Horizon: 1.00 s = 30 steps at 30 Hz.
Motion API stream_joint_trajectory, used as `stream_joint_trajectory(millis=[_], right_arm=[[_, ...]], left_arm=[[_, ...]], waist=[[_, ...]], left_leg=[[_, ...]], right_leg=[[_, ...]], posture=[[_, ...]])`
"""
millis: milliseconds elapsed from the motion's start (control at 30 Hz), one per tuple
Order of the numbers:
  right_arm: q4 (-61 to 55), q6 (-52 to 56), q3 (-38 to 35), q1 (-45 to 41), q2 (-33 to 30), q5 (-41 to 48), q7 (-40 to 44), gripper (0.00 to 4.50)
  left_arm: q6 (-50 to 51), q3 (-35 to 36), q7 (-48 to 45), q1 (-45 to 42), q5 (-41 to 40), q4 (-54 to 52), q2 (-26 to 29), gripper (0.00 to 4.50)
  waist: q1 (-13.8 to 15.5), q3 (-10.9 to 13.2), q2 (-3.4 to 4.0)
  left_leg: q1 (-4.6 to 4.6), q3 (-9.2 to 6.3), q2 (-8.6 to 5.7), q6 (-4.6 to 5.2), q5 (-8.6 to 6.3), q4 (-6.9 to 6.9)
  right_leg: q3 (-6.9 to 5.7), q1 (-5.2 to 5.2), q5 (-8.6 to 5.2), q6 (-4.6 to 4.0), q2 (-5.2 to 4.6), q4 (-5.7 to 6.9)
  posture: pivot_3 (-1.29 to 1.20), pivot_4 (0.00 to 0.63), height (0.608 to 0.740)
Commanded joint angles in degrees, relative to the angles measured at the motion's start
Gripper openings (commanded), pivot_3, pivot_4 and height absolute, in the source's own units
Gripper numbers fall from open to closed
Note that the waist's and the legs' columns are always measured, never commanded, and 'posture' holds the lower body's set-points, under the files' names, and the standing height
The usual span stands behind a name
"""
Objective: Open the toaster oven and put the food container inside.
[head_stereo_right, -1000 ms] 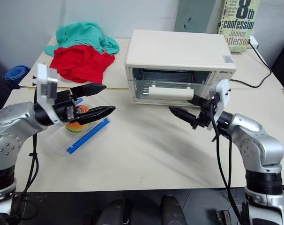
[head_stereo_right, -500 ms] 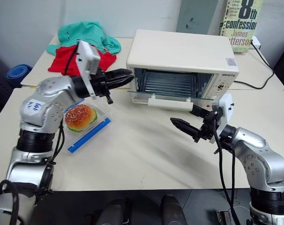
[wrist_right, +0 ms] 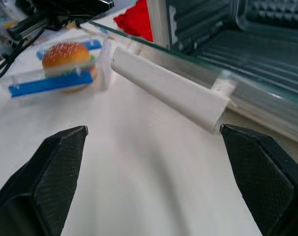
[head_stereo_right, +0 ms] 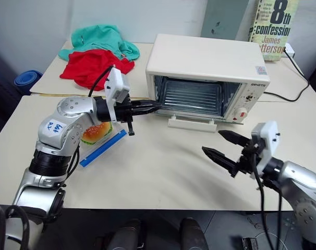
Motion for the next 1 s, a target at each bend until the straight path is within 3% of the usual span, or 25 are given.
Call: stream_joint_trajectory(millis=[33,267,367,567,700,967,1000], right_arm=[[-5.9,2.1,-7.6,3.8,-3.9,7.9,2.2,4.5],[-8.0,3.2,-15.0,4.3,-7.4,21.8,-4.4,4.5],[-8.8,2.8,-15.8,4.9,-8.2,24.8,-6.6,4.5],[-4.2,-0.1,-7.6,-1.2,-7.5,15.7,-11.7,4.5],[4.1,-2.2,1.4,-10.9,-5.4,7.8,-14.0,4.5],[21.6,-5.3,13.4,-28.1,0.9,-5.6,-14.1,4.5],[22.8,-5.4,14.0,-29.4,1.4,-6.5,-13.7,4.5]], left_arm=[[0.0,-0.2,0.6,1.9,1.4,-4.3,0.2,0.03],[2.3,-1.3,3.0,9.8,3.2,-8.5,0.0,0.03],[2.0,-0.4,4.0,9.5,3.1,-7.5,-1.3,0.03],[6.8,7.1,4.3,4.5,-4.1,-6.9,-2.5,0.03],[7.6,11.2,3.0,1.7,-6.3,-5.4,-0.6,0.85],[6.9,13.8,1.6,-0.4,-6.6,-5.4,3.3,3.23],[6.9,13.8,1.9,-0.6,-6.6,-5.5,3.3,3.23]], waist=[[0.0,0.0,0.0],[-0.2,0.0,-0.06],[-0.1,0.0,-0.06],[-0.3,0.0,-0.08],[-0.7,0.0,-0.07],[-0.6,0.0,-0.07],[-0.4,0.0,-0.07]], left_leg=[[0.01,0.0,0.0,0.1,-0.02,0.02],[1.11,-0.02,0.15,0.17,0.05,-0.33],[1.09,-0.12,0.31,0.11,0.16,-0.36],[0.89,-0.16,0.27,0.28,0.28,-0.34],[0.91,-0.04,0.14,0.39,0.29,-0.36],[0.63,0.0,0.07,0.33,0.3,-0.44],[0.51,0.01,0.08,0.32,0.3,-0.44]], right_leg=[[0.01,0.04,0.01,0.02,0.0,-0.08],[0.11,0.99,0.04,-0.05,0.16,-0.23],[0.05,1.1,0.31,-0.29,0.31,-0.53],[0.11,1.07,0.42,-0.19,0.02,-0.73],[0.09,1.03,0.52,-0.07,-0.11,-0.83],[0.05,0.53,0.49,-0.11,-0.08,-0.58],[0.06,0.39,0.49,-0.12,-0.08,-0.55]], posture=[[0.0,0.15,0.74],[0.0,0.15,0.74],[0.0,0.15,0.74],[0.0,0.15,0.74],[0.0,0.15,0.74],[0.0,0.15,0.74],[0.0,0.15,0.74]])
